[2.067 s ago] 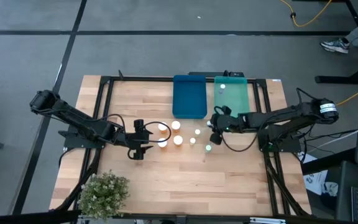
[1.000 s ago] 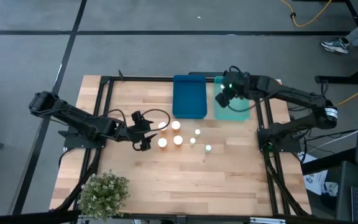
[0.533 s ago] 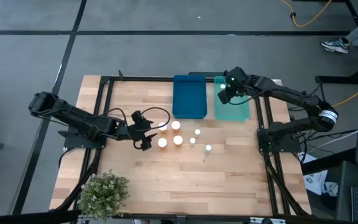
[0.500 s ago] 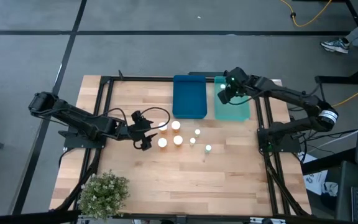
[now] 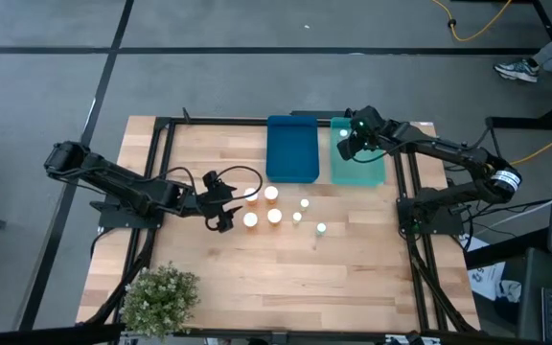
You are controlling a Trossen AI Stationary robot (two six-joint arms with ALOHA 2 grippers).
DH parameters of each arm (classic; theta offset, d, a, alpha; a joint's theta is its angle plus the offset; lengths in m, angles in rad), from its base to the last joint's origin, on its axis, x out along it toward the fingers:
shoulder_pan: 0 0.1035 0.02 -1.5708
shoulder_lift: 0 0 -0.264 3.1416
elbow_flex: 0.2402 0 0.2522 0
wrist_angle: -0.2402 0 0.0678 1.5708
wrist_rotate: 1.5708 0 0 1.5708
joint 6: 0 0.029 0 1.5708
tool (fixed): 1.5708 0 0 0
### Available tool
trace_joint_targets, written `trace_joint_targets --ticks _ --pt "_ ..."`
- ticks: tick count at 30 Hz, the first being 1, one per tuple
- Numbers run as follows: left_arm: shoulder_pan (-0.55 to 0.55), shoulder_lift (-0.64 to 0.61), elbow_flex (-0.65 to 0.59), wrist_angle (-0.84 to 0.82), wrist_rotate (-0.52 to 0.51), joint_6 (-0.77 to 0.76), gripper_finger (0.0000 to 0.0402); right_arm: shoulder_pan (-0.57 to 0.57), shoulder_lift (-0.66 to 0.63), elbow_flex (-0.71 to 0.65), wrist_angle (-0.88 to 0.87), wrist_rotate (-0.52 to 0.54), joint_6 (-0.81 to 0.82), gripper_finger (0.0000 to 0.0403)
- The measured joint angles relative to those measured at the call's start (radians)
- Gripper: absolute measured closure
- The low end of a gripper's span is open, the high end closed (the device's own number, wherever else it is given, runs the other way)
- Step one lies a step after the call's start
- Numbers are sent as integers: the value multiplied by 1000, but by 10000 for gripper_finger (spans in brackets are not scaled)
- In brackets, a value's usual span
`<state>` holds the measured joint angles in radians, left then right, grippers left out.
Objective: Pick and place medicine bottles into bin by pill shape (circle, oval)
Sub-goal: Put the blue pill bottle into the green transparent bin
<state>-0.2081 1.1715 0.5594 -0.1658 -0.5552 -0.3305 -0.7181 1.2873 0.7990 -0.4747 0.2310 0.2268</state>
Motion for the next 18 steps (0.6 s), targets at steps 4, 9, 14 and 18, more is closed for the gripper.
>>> trace_joint_targets --ticks 4,9,14,18 --pt "0 0 0 0 0 0 124 0 0 0 0 0 0 291" --pt "0 0 0 0 0 0 124 0 0 0 0 0 0 291" --pt "0 0 0 -2 0 0 124 0 0 -8 0 -25 -12 291" --pt "0 0 0 -2 -1 0 124 0 0 -30 21 -24 -26 291"
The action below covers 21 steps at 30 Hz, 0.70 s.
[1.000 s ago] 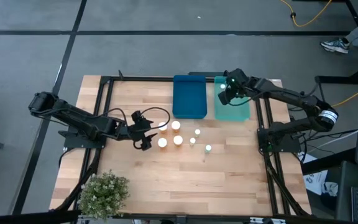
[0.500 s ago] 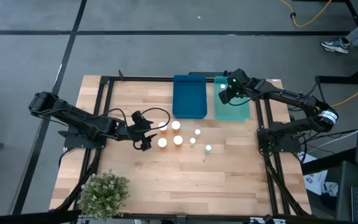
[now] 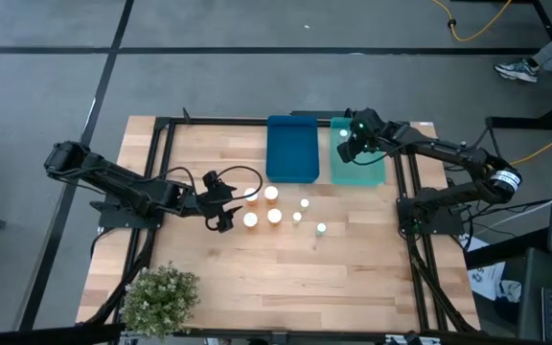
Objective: Pick and place medicine bottles into bin by pill shape (circle, oval)
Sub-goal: Put the blue pill bottle into the green transparent bin
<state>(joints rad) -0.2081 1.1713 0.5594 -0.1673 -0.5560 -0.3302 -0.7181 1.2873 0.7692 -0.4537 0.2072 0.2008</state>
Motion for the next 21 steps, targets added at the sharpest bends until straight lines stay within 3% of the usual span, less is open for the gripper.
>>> trace_joint_targets --ticks 18,21 --pt "0 0 0 0 0 0 124 0 0 -9 49 -43 -1 291" --pt "0 0 0 0 0 0 124 1 3 -9 65 27 0 291"
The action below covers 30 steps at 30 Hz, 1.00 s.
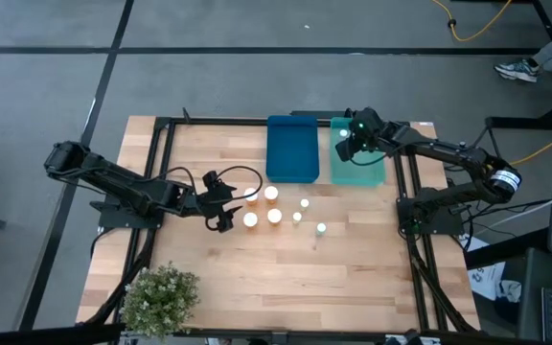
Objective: Pick and place medicine bottles into bin by pill shape (circle, oval)
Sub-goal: Put the blue pill bottle into the green transparent bin
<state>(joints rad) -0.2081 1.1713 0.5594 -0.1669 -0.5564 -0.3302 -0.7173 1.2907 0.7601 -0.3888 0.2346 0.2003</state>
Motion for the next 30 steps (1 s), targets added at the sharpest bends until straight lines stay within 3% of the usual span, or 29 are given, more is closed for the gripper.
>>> trace_joint_targets --ticks 4,19,30 --pt "0 0 0 0 0 0 124 -23 3 0 0 122 6 291" --pt "0 0 0 0 0 0 124 -125 164 0 181 65 26 291" --pt "0 0 0 0 0 0 124 -160 228 0 178 56 27 291"
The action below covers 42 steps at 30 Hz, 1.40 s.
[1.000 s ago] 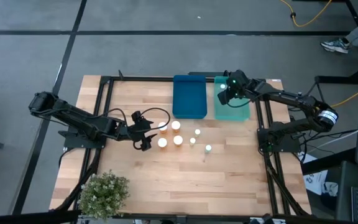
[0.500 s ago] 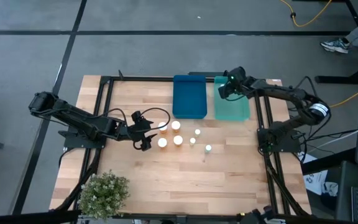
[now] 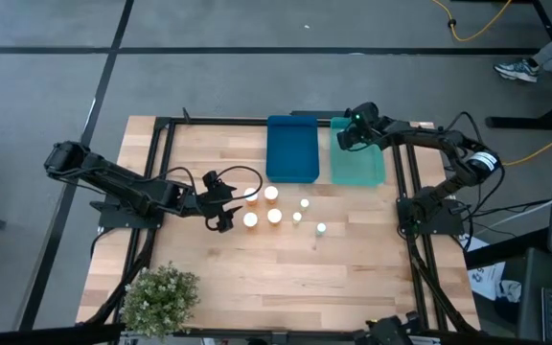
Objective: Pick and place medicine bottles into bin by pill shape (circle, oval)
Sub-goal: Put the blue pill bottle into the green transparent bin
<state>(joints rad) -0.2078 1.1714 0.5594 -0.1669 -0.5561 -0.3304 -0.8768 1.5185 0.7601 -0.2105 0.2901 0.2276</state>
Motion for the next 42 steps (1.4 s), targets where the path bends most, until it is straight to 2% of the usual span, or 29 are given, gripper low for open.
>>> trace_joint_targets --ticks 3,12,22,26,33,42 --pt "0 0 0 0 0 0 124 0 0 0 10 4 0 290" --pt "0 0 0 0 0 0 124 -2 0 0 5 23 1 247" --pt "0 0 0 0 0 0 124 -2 0 0 -4 25 0 242" --pt "0 0 0 0 0 0 124 -2 0 0 -1 72 -20 241" --pt "0 0 0 0 0 0 124 -2 -4 0 -1 76 -49 241" --pt "0 0 0 0 0 0 124 -2 -119 0 -8 103 -150 241"
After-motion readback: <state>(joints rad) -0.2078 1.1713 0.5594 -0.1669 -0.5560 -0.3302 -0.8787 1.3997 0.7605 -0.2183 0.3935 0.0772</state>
